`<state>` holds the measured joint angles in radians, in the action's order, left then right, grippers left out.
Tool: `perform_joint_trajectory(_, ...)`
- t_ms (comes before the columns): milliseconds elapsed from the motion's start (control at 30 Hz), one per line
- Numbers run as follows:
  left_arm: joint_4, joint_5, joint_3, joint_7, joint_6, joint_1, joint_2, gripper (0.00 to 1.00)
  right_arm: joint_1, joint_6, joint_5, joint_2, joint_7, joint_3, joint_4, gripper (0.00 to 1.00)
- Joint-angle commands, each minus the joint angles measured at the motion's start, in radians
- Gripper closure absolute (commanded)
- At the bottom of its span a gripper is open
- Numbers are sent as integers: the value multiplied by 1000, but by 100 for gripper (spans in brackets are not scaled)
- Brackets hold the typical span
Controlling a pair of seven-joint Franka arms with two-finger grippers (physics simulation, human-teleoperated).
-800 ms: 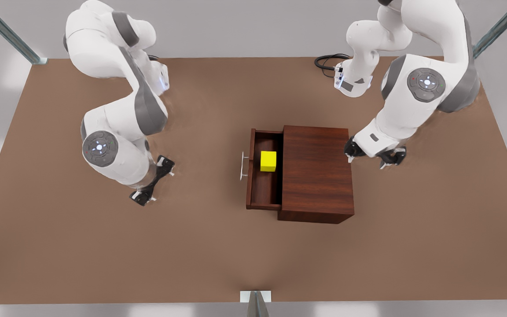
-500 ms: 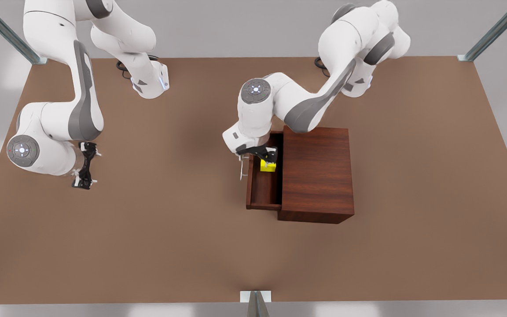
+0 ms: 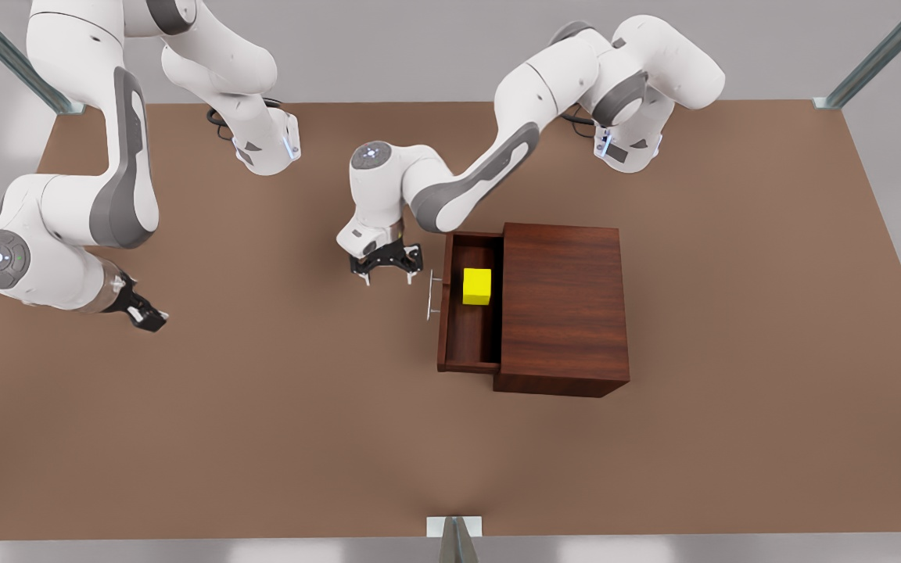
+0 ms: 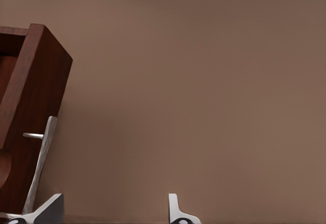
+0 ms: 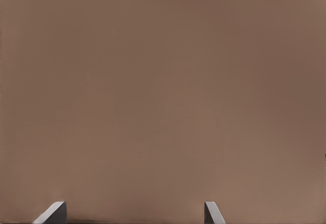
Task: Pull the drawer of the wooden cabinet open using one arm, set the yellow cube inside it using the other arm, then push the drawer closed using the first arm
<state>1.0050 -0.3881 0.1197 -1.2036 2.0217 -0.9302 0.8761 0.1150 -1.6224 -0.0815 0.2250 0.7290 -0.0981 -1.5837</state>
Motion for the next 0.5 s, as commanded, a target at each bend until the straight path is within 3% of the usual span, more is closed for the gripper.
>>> perform_joint_trajectory(0,4,-25,0,-476,37,-6,14,0,0,1,0,-1,-665,0,1,0)
perform_joint_trajectory(467,66,-86,-9,-395,101,14,49,0,-1,13,-3,7,-660,-3,4,0)
